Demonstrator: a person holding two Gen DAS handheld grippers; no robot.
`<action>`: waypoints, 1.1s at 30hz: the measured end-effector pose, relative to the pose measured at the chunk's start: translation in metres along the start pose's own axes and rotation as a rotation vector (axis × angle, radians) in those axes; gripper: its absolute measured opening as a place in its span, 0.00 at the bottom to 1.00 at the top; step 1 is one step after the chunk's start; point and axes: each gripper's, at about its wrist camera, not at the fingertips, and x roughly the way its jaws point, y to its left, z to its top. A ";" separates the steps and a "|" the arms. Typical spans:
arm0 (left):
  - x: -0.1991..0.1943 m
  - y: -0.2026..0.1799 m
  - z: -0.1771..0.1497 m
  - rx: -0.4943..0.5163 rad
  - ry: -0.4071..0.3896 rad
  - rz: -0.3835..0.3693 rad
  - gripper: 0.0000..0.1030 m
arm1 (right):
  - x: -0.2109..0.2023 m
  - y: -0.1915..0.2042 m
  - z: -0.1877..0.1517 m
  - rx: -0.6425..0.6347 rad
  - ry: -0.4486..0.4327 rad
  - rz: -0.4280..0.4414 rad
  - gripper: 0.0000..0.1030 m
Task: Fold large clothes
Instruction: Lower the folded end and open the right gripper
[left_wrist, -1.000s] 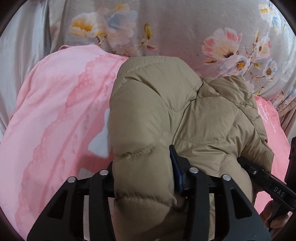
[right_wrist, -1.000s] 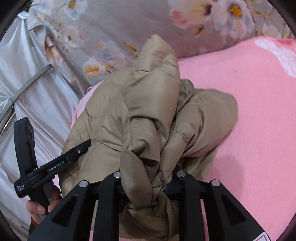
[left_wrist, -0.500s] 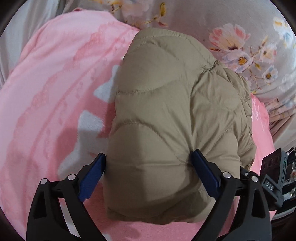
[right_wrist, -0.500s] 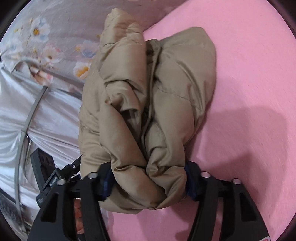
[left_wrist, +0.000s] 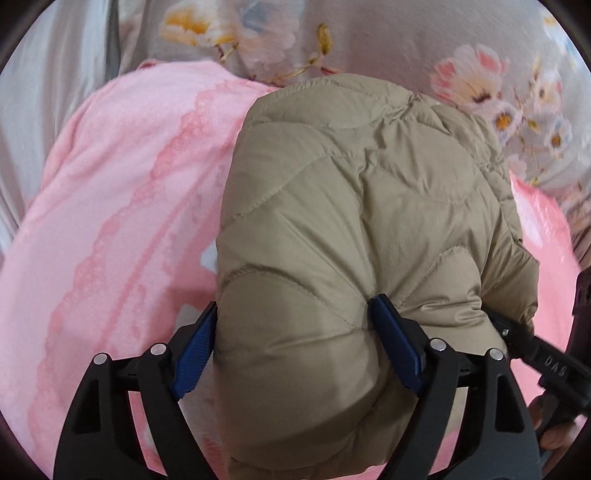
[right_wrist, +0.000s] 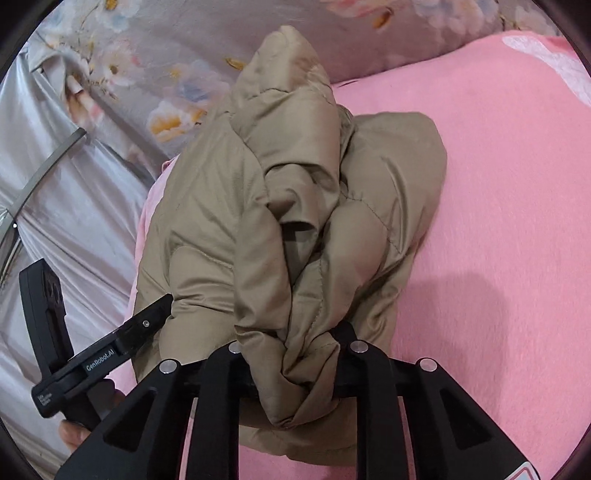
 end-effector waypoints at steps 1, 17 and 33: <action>0.000 -0.001 -0.002 0.011 -0.006 0.008 0.78 | 0.001 0.002 -0.001 -0.002 -0.003 -0.007 0.20; -0.059 -0.009 -0.015 -0.017 0.006 0.161 0.84 | -0.102 0.052 -0.026 -0.188 -0.158 -0.359 0.08; -0.036 -0.022 -0.028 -0.038 0.044 0.241 0.87 | -0.026 0.042 -0.033 -0.246 0.007 -0.419 0.01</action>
